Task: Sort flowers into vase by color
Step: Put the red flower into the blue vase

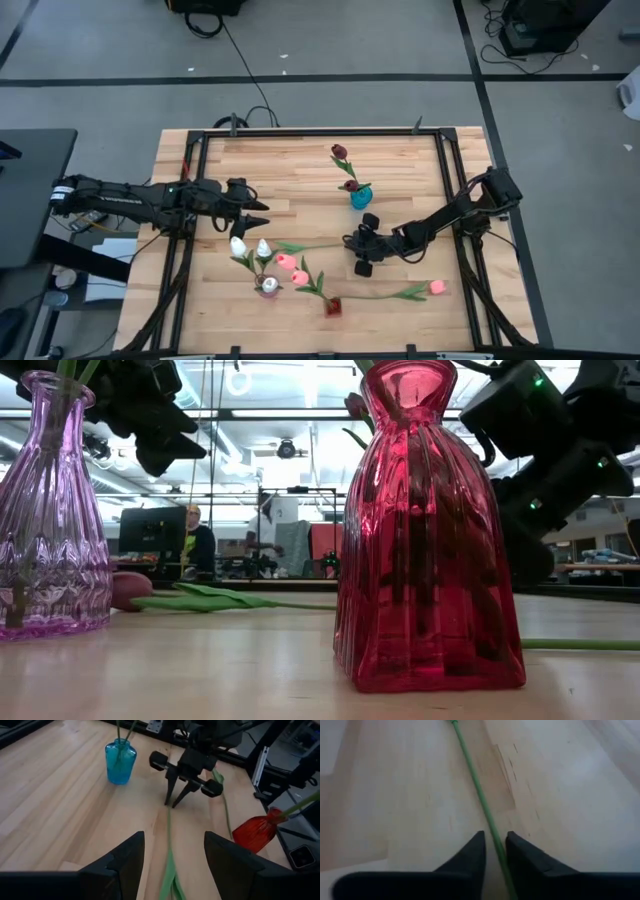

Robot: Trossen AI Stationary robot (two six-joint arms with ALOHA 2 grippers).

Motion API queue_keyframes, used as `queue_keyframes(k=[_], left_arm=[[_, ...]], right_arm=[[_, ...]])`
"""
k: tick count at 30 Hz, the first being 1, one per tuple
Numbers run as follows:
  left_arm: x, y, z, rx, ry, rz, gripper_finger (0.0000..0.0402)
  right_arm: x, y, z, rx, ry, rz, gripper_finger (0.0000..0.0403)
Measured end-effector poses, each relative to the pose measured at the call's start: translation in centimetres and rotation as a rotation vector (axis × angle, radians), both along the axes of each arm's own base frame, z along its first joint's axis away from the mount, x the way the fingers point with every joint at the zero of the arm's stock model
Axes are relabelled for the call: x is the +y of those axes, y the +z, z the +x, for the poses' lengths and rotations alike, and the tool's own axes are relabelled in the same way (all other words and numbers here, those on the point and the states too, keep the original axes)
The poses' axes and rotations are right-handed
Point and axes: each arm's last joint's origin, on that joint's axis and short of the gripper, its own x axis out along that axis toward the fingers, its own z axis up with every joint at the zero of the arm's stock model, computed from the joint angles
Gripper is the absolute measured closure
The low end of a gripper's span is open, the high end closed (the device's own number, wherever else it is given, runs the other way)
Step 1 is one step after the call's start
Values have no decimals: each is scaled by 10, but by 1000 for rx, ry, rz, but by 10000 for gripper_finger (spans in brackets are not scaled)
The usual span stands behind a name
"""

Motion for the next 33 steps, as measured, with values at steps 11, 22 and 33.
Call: queue_keyframes(k=[11,22,33], left_arm=[[-1,4,2,-47,-1,8,190],[0,5,2,-51,-5,67,190],[0,-25,1,-84,-3,57,190]], right_arm=[[0,2,3,-47,-2,52,397],[0,25,2,-127,-10,59,393],[-3,27,4,-128,-4,99,307]])
